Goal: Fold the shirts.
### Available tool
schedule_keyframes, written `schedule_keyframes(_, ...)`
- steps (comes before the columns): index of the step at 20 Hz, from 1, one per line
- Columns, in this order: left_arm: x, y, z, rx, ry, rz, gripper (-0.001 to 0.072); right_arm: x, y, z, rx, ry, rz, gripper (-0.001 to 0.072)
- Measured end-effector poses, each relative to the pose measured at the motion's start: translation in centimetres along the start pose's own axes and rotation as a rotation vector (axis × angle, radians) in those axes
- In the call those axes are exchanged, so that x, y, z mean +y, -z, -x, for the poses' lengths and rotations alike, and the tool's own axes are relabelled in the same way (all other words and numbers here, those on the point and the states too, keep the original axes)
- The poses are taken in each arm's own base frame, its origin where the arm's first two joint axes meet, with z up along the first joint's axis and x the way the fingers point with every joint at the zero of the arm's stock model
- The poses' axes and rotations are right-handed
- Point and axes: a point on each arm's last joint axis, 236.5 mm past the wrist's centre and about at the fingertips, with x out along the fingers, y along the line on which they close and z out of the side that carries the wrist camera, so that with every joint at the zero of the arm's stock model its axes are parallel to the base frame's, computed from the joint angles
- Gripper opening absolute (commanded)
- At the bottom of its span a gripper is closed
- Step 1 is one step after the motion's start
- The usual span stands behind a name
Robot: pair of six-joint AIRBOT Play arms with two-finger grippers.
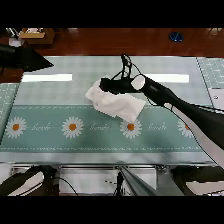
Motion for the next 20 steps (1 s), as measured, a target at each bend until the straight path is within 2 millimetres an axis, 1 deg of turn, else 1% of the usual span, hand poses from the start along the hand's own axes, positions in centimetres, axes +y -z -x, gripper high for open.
schedule_keyframes(1, 0.1, 0.2, -0.1, 0.004, 0.001, 0.002, 0.0021, 0.2, -0.6, 0.5, -0.013, -0.005, -0.001, 0.0396)
schedule_keyframes(3, 0.2, 0.4, -0.3, 0.012, 0.003, 0.005, 0.0021, 0.3, -2.9, 2.7, -0.064, -0.010, 0.007, 0.0395)
schedule_keyframes(5, 0.2, 0.6, -0.4, 0.017, 0.005, 0.001, 0.0021, -0.4, -5.1, 6.0, -0.088, 0.016, 0.053, 0.0395)
schedule_keyframes(6, 0.3, 0.6, -0.4, 0.018, 0.005, -0.002, 0.0021, -1.5, -6.1, 8.1, -0.091, 0.057, 0.094, 0.0394)
schedule_keyframes(7, 0.3, 0.6, -0.5, 0.018, 0.005, -0.005, 0.0022, -3.3, -6.7, 10.2, -0.075, 0.119, 0.138, 0.0392)
schedule_keyframes(8, 0.3, 0.6, -0.5, 0.019, 0.005, -0.007, 0.0022, -6.3, -6.5, 12.6, -0.026, 0.221, 0.170, 0.0393)
schedule_keyframes(9, 0.3, 0.6, -0.5, 0.019, 0.005, -0.010, 0.0021, -9.7, -5.9, 15.0, 0.033, 0.334, 0.184, 0.0393)
schedule_keyframes(10, 0.3, 0.7, -0.5, 0.019, 0.005, -0.012, 0.0022, -13.8, -4.5, 17.7, 0.114, 0.460, 0.173, 0.0400)
schedule_keyframes(11, 0.3, 0.7, -0.5, 0.019, 0.005, -0.013, 0.0022, -17.3, -3.1, 20.1, 0.177, 0.559, 0.147, 0.0492)
schedule_keyframes(12, 0.3, 0.7, -0.5, 0.019, 0.005, -0.015, 0.0021, -20.0, -1.4, 22.1, 0.225, 0.616, 0.089, 0.0564)
schedule_keyframes(13, 0.3, 0.7, -0.5, 0.019, 0.006, -0.017, 0.0021, -21.6, 0.6, 22.9, 0.262, 0.617, 0.012, 0.0590)
schedule_keyframes(14, 0.3, 0.6, -0.5, 0.019, 0.005, -0.017, 0.0021, -22.2, 2.3, 22.8, 0.269, 0.578, -0.072, 0.0590)
schedule_keyframes(15, 0.3, 0.6, -0.5, 0.019, 0.005, -0.017, 0.0021, -22.4, 3.5, 21.9, 0.256, 0.522, -0.143, 0.0590)
schedule_keyframes(16, 0.3, 0.6, -0.5, 0.018, 0.005, -0.018, 0.0021, -22.1, 4.7, 20.6, 0.237, 0.448, -0.217, 0.0590)
schedule_keyframes(18, 0.3, 0.6, -0.5, 0.018, 0.005, -0.018, 0.0022, -20.7, 5.8, 17.7, 0.167, 0.314, -0.336, 0.0590)
schedule_keyframes(20, 0.3, 0.6, -0.5, 0.019, 0.005, -0.020, 0.0022, -19.7, 6.4, 15.2, 0.106, 0.237, -0.414, 0.0589)
